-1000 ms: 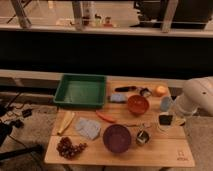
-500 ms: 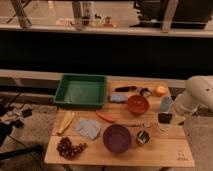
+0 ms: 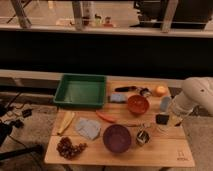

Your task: Place eraser in paper cup

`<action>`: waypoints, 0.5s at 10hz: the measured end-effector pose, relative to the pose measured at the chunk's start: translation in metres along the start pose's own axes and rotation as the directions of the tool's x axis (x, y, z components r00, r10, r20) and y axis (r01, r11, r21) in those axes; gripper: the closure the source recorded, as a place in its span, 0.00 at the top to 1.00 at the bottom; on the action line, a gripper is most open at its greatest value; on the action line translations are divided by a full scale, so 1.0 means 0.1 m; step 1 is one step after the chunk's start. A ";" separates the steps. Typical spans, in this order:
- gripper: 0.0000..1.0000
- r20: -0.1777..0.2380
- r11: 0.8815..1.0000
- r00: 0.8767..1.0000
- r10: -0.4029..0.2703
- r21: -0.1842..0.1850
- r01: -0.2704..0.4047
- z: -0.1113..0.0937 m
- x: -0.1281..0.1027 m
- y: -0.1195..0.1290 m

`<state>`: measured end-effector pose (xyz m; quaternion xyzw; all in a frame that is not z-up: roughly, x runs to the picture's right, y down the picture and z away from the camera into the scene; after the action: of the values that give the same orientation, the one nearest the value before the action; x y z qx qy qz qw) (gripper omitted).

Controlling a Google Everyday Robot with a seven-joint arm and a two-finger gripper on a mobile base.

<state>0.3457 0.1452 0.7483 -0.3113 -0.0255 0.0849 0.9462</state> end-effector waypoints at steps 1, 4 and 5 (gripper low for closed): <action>0.18 -0.007 1.000 1.000 -0.004 0.004 0.004 0.01 0.00 -0.02; 0.18 -0.031 1.000 0.999 -0.016 0.010 0.016 0.02 0.00 -0.07; 0.22 -0.031 1.000 0.999 -0.016 0.010 0.016 0.02 0.00 -0.07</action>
<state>0.3463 0.1409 0.7543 -0.3074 -0.0127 0.0726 0.9487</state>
